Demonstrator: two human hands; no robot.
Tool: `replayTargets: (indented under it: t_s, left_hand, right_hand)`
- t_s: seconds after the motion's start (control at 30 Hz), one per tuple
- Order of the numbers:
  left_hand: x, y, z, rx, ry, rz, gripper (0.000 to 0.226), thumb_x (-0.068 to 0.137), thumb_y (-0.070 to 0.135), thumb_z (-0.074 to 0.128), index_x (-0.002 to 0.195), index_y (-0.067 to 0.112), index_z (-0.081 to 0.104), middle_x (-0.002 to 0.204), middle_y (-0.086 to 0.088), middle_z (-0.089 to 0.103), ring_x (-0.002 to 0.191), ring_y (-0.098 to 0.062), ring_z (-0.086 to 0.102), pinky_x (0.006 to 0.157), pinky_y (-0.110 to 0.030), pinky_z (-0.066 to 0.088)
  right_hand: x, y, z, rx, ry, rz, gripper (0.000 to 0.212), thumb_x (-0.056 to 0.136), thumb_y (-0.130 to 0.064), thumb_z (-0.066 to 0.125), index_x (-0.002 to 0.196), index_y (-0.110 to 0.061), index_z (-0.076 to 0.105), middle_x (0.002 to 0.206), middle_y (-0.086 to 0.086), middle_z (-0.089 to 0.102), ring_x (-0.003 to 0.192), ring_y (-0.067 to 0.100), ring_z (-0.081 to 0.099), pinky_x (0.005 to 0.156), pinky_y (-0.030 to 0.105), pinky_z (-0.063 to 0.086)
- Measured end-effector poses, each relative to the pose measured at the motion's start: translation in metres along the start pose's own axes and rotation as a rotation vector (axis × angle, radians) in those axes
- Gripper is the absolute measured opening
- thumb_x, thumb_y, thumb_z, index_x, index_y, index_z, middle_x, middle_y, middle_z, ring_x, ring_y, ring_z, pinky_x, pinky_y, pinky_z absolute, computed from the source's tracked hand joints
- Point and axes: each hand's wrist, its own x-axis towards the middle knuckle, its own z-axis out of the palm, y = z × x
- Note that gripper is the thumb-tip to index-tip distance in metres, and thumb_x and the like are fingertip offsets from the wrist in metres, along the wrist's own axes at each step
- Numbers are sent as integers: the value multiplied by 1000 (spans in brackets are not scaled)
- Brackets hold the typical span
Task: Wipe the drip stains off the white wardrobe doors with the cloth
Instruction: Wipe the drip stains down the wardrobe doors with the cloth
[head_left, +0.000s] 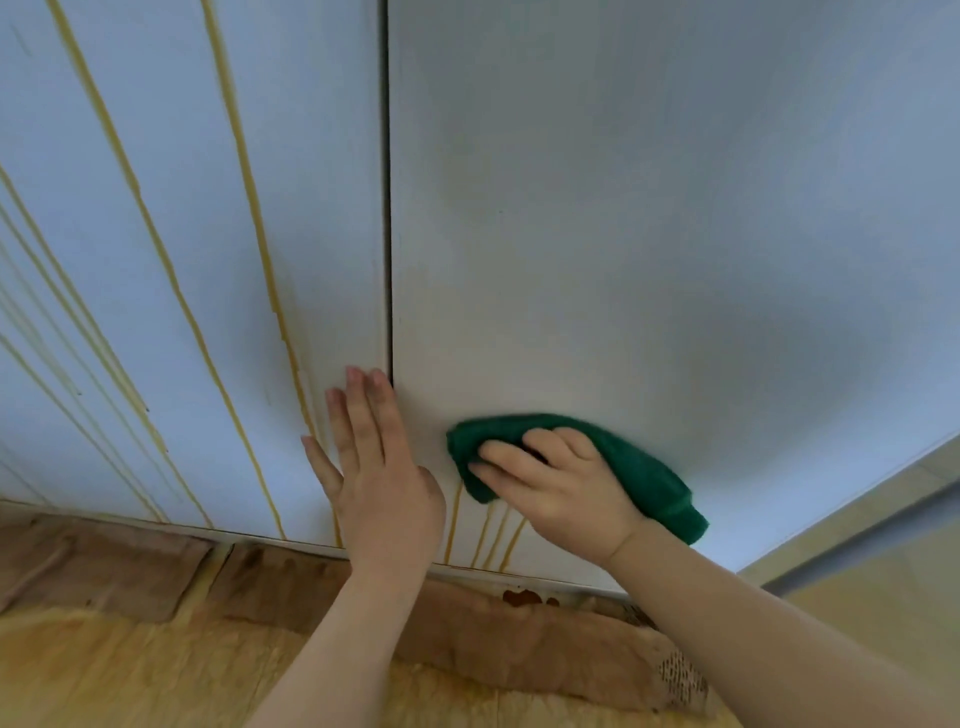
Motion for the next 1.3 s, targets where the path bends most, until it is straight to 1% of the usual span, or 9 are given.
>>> replayTargets:
  t_s: [0.1, 0.17, 0.43, 0.57, 0.63, 0.87, 1.13, 1.2, 1.3]
  left_hand:
    - [1, 5, 1, -10, 10, -15, 79, 72, 10, 21, 147, 14, -2, 153, -8, 7, 140, -29, 9, 108, -57, 14]
    - [0, 7, 1, -6, 24, -15, 78, 72, 9, 21, 146, 14, -1, 153, -8, 8, 140, -29, 10, 108, -56, 14]
    - [-1, 3, 4, 5, 43, -7, 86, 72, 7, 25, 147, 17, -14, 153, -6, 8, 140, -29, 11, 109, -56, 15]
    - [-1, 6, 7, -33, 37, -32, 82, 70, 9, 23, 147, 18, -3, 153, -5, 8, 140, -28, 9, 110, -55, 14]
    - [0, 7, 6, -30, 38, -37, 81, 70, 8, 24, 148, 17, 4, 153, -6, 9, 140, -28, 9, 110, -55, 15]
    - [0, 1, 14, 3, 103, -27, 97, 64, -13, 46, 147, 15, 6, 152, -7, 7, 140, -29, 10, 110, -57, 16]
    - [2, 12, 21, -154, 160, -86, 80, 68, -5, 32, 145, 10, 13, 151, -13, 17, 140, -30, 9, 111, -55, 10]
    - [2, 5, 21, -175, 182, -79, 81, 66, -6, 31, 144, 12, 16, 151, -11, 22, 140, -27, 12, 111, -55, 9]
    - [1, -2, 22, -122, 250, -50, 80, 67, -12, 37, 143, 11, 24, 148, -9, 29, 138, -26, 22, 109, -52, 16]
  right_hand:
    - [39, 7, -9, -33, 251, 273, 36, 94, -8, 42, 105, -25, 72, 114, -8, 48, 84, 19, 41, 70, 32, 32]
    - [41, 5, -3, -41, 310, 281, 31, 92, -10, 48, 105, -25, 72, 114, -8, 49, 83, 19, 40, 68, 32, 33]
    - [-46, -22, 24, 24, -118, -48, 38, 87, -6, 41, 94, -21, 75, 111, -4, 49, 87, 17, 41, 77, 29, 33]
    - [-3, -23, 17, 5, 182, 344, 39, 96, -9, 37, 106, -26, 70, 113, -9, 48, 86, 19, 41, 72, 32, 33]
    - [4, -26, 23, 3, 250, 378, 31, 96, -12, 42, 113, -27, 62, 113, -10, 47, 85, 19, 40, 70, 33, 34]
    - [-95, -56, 61, 78, -209, 5, 37, 80, -13, 42, 92, -24, 75, 112, -5, 43, 89, 16, 42, 77, 27, 33]
    - [-22, -62, 64, 155, 212, 276, 17, 97, -16, 42, 98, -25, 57, 112, -10, 50, 86, 15, 42, 71, 29, 32]
    - [-51, -65, 78, 146, 55, 108, 27, 95, -13, 41, 96, -24, 66, 108, -10, 57, 86, 15, 41, 72, 28, 31]
    - [-96, -73, 87, 139, -299, -154, 13, 72, -27, 66, 81, -25, 74, 94, -11, 67, 88, 15, 40, 76, 26, 31]
